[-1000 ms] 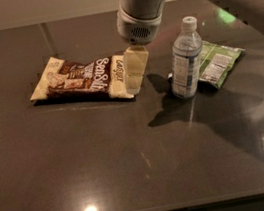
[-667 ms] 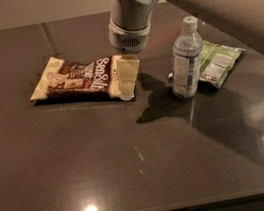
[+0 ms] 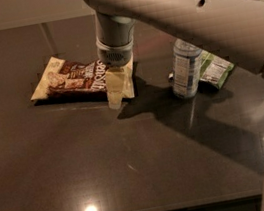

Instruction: Pick brown chip bag

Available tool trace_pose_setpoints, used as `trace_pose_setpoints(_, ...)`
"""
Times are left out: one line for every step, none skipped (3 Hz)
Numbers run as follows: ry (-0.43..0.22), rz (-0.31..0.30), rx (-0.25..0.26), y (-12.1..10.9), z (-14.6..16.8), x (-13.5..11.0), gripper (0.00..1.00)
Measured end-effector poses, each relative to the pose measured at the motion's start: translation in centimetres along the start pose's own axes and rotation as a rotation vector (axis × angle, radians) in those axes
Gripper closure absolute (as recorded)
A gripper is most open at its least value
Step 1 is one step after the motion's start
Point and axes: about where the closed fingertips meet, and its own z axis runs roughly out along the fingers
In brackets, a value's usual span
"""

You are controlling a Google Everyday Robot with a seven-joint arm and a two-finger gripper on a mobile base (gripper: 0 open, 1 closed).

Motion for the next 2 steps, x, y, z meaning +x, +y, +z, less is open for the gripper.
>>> trace_pose_setpoints(0.009,0.023,0.016,-0.59,1.39,-0.79,0.0)
trace_pose_setpoints(0.024,0.034,0.04,-1.47,2.38,-1.17,0.0)
